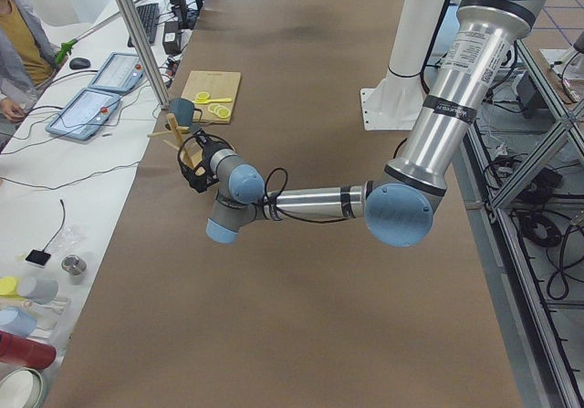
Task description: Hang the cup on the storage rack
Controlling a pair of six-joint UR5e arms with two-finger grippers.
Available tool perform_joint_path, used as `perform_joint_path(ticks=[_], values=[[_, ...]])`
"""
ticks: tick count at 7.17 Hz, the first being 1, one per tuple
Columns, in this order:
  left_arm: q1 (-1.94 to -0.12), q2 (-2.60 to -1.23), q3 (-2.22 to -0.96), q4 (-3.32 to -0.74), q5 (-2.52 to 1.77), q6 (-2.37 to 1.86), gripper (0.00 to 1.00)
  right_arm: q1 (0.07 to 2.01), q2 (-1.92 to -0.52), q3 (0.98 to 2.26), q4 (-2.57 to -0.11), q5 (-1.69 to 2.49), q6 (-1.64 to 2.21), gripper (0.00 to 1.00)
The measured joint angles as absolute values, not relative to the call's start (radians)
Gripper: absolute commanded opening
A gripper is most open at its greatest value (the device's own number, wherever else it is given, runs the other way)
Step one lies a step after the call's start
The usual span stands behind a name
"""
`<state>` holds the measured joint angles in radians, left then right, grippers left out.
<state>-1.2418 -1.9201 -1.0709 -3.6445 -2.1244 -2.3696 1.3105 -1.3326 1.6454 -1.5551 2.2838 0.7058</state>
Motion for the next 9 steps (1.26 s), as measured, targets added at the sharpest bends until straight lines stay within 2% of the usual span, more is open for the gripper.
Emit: perform_joint_path(ticks=[3,7,9], values=[[-1.302,-1.864,-1.161,-3.438,-2.22,-1.979,0.9,1.316,-1.341,1.662,-1.554,2.281,0.705,1.0],[-1.387,-1.846,-1.206,-3.232,-2.21,-1.445,0.91,1.319,-1.354,1.688,-1.545,2.21,0.696,1.0],[-1.43,-1.824,-1.26,-3.049,-2.166,-1.103,0.91,1.319,-1.358,1.697,-1.542,2.18,0.693,1.0]])
